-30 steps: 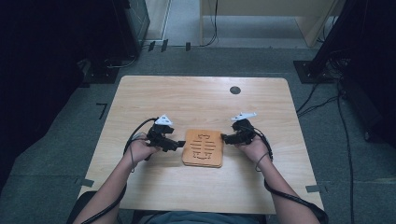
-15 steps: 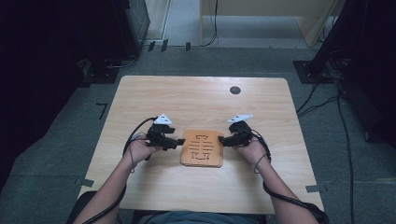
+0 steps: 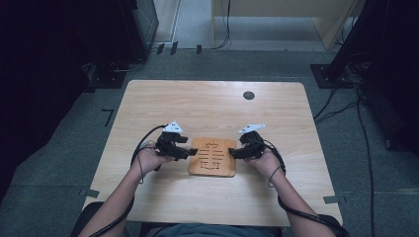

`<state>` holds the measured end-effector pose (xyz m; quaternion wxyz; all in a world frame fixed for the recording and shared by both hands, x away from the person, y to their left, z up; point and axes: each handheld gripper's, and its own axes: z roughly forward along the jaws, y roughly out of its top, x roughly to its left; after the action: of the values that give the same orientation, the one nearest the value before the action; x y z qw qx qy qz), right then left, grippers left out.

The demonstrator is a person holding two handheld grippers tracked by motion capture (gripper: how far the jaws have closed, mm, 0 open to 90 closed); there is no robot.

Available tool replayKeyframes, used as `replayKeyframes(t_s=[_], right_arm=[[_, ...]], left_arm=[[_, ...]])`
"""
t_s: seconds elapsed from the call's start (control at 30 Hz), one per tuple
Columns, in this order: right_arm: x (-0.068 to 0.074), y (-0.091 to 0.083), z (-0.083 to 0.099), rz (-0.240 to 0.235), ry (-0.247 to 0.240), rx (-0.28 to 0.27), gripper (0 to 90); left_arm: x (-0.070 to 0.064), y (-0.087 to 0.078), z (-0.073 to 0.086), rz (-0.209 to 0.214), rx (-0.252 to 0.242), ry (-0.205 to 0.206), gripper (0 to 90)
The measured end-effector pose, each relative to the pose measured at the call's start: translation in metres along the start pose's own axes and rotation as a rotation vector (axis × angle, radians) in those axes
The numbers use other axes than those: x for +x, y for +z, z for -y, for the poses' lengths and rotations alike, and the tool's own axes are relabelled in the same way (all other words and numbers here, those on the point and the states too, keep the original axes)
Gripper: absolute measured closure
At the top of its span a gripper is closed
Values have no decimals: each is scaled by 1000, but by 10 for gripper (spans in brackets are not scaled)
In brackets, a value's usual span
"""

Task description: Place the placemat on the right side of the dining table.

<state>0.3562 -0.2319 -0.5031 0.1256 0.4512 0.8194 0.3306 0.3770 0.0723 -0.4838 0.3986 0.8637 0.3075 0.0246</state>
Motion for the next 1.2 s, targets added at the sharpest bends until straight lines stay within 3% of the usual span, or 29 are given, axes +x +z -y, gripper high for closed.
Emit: replayKeyframes(t_s=[0.2,0.53,1.2], right_arm=[[2,3,-2,1,-8,-12,205],[6,11,-5,13,-12,-17,203],[13,14,-11,10,-13,-28,201]], left_arm=[[-1,2,1,1,28,12,336],[-1,7,2,-16,36,31,331],[-1,6,5,-17,59,17,335]])
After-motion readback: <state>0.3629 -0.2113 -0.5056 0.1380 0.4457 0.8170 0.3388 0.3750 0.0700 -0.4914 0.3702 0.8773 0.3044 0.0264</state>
